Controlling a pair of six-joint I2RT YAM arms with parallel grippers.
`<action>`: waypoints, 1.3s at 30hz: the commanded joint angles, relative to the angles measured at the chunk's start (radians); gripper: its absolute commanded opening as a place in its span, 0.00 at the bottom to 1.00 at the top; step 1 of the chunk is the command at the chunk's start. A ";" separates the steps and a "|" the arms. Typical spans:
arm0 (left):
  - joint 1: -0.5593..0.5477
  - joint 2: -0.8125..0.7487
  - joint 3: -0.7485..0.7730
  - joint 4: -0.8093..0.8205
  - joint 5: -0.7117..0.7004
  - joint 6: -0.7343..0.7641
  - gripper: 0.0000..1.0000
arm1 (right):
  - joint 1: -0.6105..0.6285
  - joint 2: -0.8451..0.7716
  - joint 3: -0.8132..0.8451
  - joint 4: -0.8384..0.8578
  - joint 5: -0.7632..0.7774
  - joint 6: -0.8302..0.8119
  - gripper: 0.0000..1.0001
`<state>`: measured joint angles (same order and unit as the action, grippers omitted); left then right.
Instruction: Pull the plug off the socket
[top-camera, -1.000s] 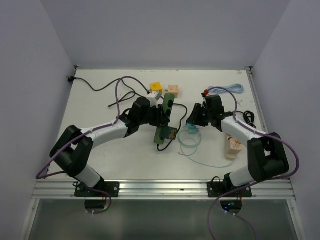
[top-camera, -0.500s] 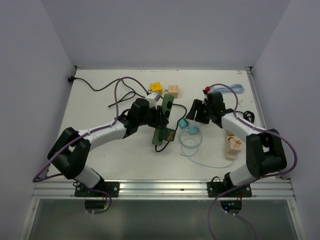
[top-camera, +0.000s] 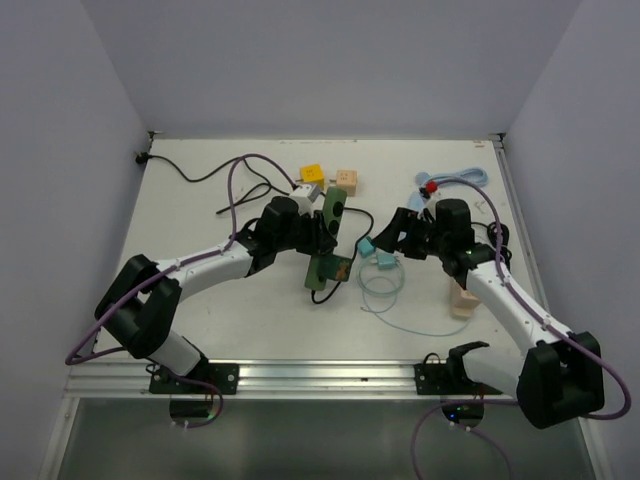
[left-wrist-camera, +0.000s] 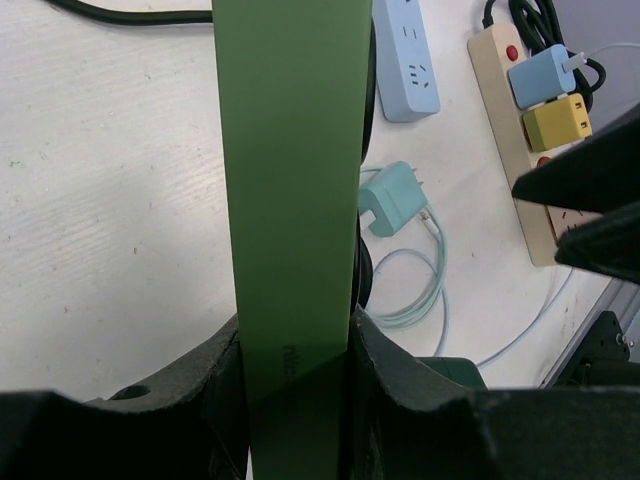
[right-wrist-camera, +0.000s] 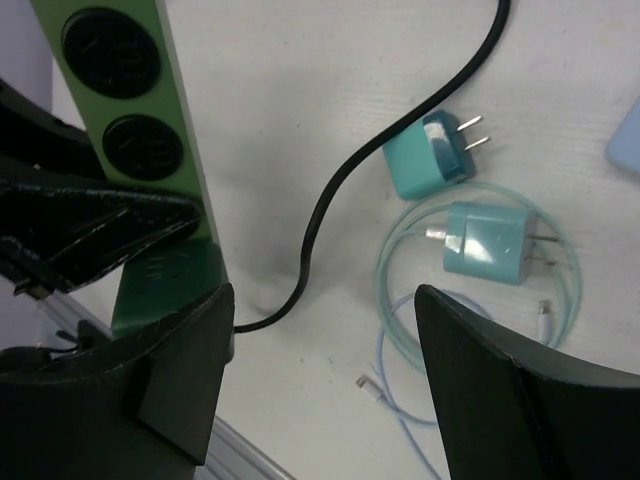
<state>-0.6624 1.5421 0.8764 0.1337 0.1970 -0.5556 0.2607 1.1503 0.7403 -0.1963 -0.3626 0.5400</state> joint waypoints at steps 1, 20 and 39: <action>-0.002 -0.031 0.041 0.103 -0.008 -0.044 0.00 | 0.000 -0.093 -0.050 0.020 -0.119 0.080 0.77; -0.028 0.085 0.122 0.195 0.024 -0.214 0.00 | 0.330 -0.124 -0.058 0.021 0.119 0.106 0.99; -0.060 0.078 0.088 0.233 0.059 -0.253 0.00 | 0.361 -0.021 -0.090 0.192 0.197 0.167 0.67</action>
<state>-0.7097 1.6470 0.9409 0.2474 0.2024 -0.7689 0.6239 1.1236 0.6468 -0.0864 -0.1822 0.6930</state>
